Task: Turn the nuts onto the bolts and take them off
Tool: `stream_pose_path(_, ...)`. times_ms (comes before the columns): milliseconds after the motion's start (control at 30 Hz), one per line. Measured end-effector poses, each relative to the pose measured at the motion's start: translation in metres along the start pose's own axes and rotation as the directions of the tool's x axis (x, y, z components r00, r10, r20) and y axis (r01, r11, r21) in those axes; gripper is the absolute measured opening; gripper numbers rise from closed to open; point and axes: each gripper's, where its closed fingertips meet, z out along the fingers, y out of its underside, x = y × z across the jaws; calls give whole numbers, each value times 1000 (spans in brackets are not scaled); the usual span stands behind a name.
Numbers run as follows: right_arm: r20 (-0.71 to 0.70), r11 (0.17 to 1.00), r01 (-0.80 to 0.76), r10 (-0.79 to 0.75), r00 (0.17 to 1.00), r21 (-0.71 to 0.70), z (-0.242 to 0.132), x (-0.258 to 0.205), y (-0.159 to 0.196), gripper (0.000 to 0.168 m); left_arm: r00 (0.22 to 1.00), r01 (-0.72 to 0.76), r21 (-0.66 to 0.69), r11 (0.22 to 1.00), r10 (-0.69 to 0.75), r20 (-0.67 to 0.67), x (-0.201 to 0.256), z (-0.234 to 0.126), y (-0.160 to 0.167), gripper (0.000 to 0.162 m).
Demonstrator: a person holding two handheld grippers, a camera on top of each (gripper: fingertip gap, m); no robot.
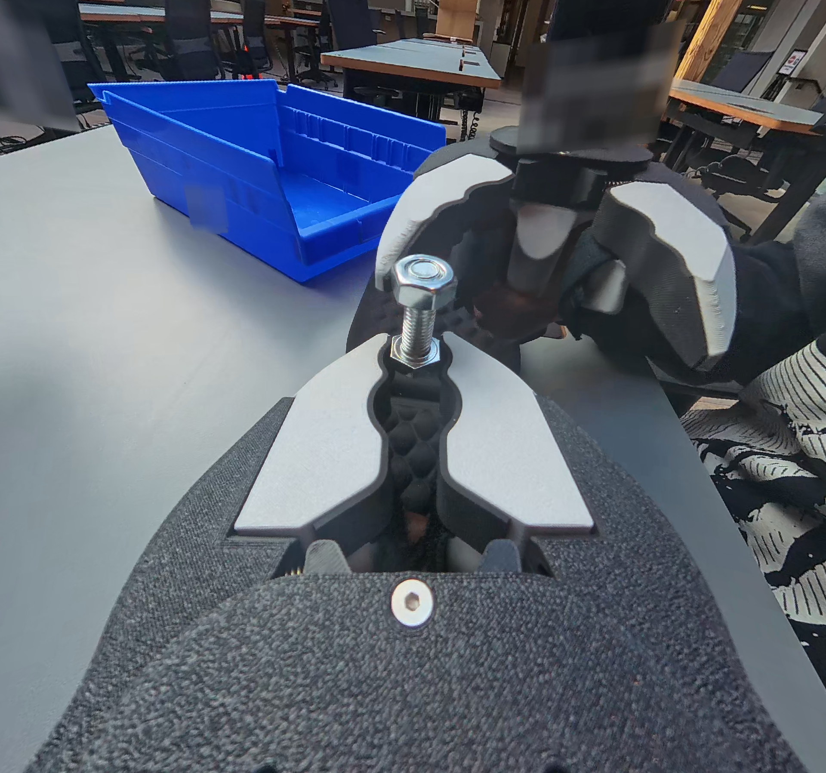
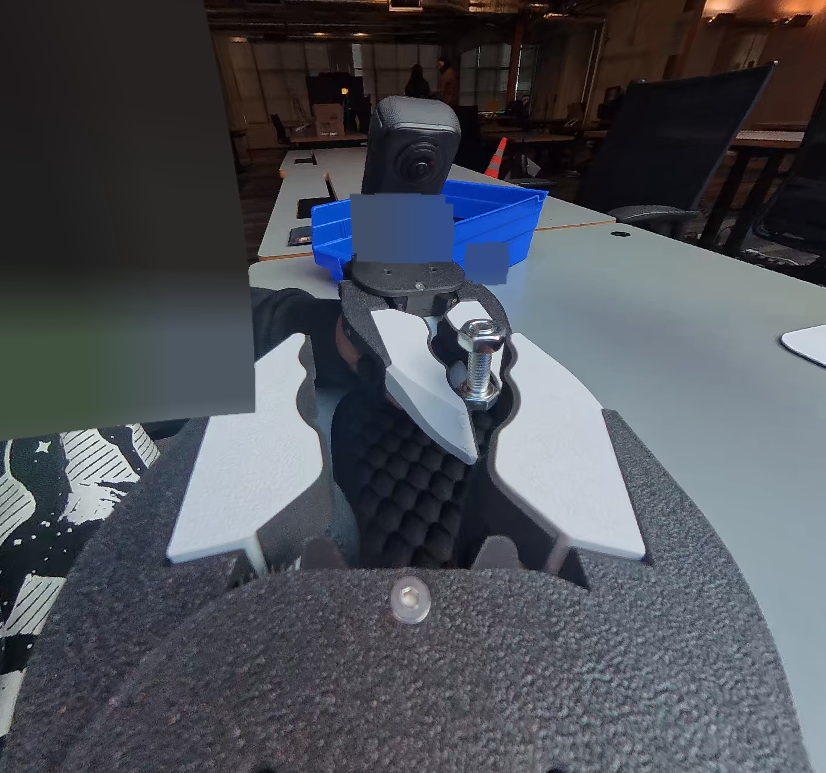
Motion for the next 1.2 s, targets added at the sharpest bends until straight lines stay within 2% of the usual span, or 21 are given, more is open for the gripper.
stream_pose_path(100, -14, 1000, 10, -10, 1000, -2, -6, 0, 0, 73, 1000, -1, -1, 1000, 1, 2, 0, 0, 0, 18)
stream_pose_path(200, 11, 1000, 22, -22, 1000, -4, -12, -6, 1, 55, 1000, 5, 4, 1000, -5, 3, -1, 0, 0, 18)
stream_pose_path(267, 0, 999, 38, -38, 999, 0, -16, -5, 0, 51, 1000, 6, 4, 1000, -6, 3, -1, -1, 0, 18)
stream_pose_path(367, -52, 999, 31, -29, 998, 39, -16, 5, -6, 59, 1000, 3, 0, 1000, -3, 2, 0, 0, 0, 18)
stream_pose_path(500, -44, 999, -19, 20, 999, 37, -3, 14, -5, 84, 1000, -1, -4, 1000, 1, -1, 0, 0, 1, 18)
stream_pose_path(667, 40, 1000, -6, 7, 999, -31, 22, 7, 2, 91, 1000, -11, -14, 1000, 11, -4, 2, 1, 2, 18)
stream_pose_path(833, 56, 999, 20, -17, 998, -43, 27, 2, 4, 86, 1000, -4, -5, 1000, 4, -2, 1, 1, 1, 18)
stream_pose_path(1033, 3, 999, 13, -13, 1000, -30, 11, 2, 3, 83, 1000, -11, -9, 1000, 11, 0, 1, 1, 1, 18)
stream_pose_path(1200, -30, 1000, -3, 3, 1000, 2, -9, -1, 2, 69, 1000, 1, -2, 1000, -1, 4, -1, 1, 0, 18)
